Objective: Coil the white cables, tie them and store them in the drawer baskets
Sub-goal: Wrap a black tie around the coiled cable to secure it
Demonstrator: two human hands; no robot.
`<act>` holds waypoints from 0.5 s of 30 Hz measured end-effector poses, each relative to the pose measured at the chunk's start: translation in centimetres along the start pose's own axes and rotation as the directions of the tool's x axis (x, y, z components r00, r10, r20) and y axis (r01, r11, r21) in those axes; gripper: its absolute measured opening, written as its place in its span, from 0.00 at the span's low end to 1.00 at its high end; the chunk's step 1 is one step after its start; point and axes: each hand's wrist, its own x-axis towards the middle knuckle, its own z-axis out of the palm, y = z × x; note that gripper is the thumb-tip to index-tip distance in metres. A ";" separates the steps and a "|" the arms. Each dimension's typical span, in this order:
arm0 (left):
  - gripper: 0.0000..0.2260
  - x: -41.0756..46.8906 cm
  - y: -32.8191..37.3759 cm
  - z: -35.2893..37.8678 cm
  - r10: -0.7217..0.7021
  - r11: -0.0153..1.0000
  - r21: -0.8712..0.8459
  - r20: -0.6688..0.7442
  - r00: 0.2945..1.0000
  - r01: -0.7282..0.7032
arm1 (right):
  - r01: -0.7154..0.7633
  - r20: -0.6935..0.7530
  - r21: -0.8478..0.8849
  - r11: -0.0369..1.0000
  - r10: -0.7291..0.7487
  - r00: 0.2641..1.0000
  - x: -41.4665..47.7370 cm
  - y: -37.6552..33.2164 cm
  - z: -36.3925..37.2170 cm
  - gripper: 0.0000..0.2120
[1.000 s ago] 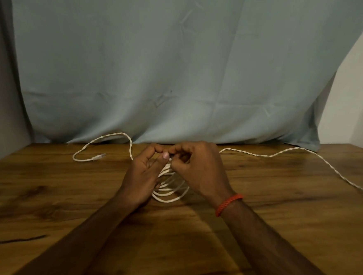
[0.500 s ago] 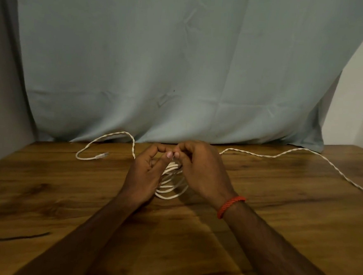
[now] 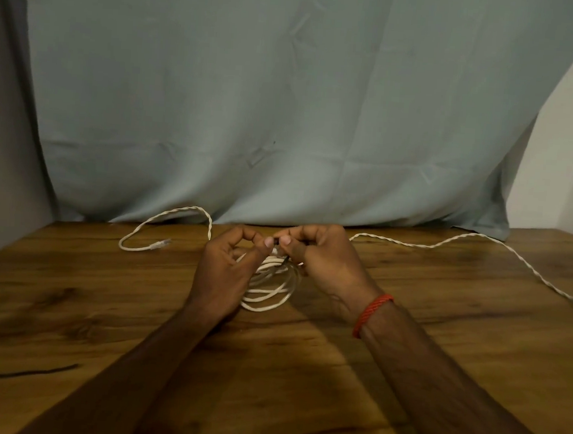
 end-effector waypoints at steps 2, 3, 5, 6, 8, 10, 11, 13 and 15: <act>0.04 -0.1 0.2 -0.1 0.034 0.999 0.024 0.012 0.999 -0.034 | -0.024 -0.001 0.064 0.998 0.024 1.000 -0.1 -0.1 0.0 0.06; 0.04 -0.1 0.2 -0.2 0.047 0.998 0.044 0.026 0.999 -0.048 | -0.031 0.000 0.082 0.996 0.031 1.000 -0.2 -0.1 0.0 0.06; 0.03 -0.1 0.0 -0.2 0.049 0.996 0.073 0.041 0.998 -0.052 | -0.044 0.003 0.083 0.996 0.044 0.999 -0.3 -0.1 -0.1 0.06; 0.03 -0.1 0.0 -0.2 0.047 0.996 0.078 0.043 0.998 -0.051 | -0.050 0.005 0.076 0.996 0.050 0.999 -0.3 0.0 -0.2 0.06; 0.04 -0.1 0.0 -0.1 0.064 0.993 0.099 0.049 0.997 -0.068 | -0.062 0.009 0.051 0.997 0.061 0.998 -0.2 0.0 -0.3 0.07; 0.04 -0.1 0.0 -0.2 0.083 0.987 0.131 0.063 0.995 -0.091 | -0.074 0.009 0.010 0.997 0.074 0.997 -0.1 0.1 -0.2 0.08; 0.05 0.0 -0.1 -0.3 0.088 0.985 0.142 0.070 0.994 -0.097 | -0.082 0.007 -0.008 0.997 0.082 0.997 0.0 0.1 -0.2 0.08; 0.05 0.1 -0.3 -0.5 0.104 0.978 0.175 0.082 0.991 -0.117 | -0.096 0.003 -0.033 0.995 0.096 0.995 0.1 0.3 -0.1 0.09; 0.05 0.2 -0.5 -0.7 0.141 0.960 0.226 0.106 0.984 -0.162 | -0.104 0.003 -0.036 0.994 0.105 0.994 0.1 0.4 0.0 0.09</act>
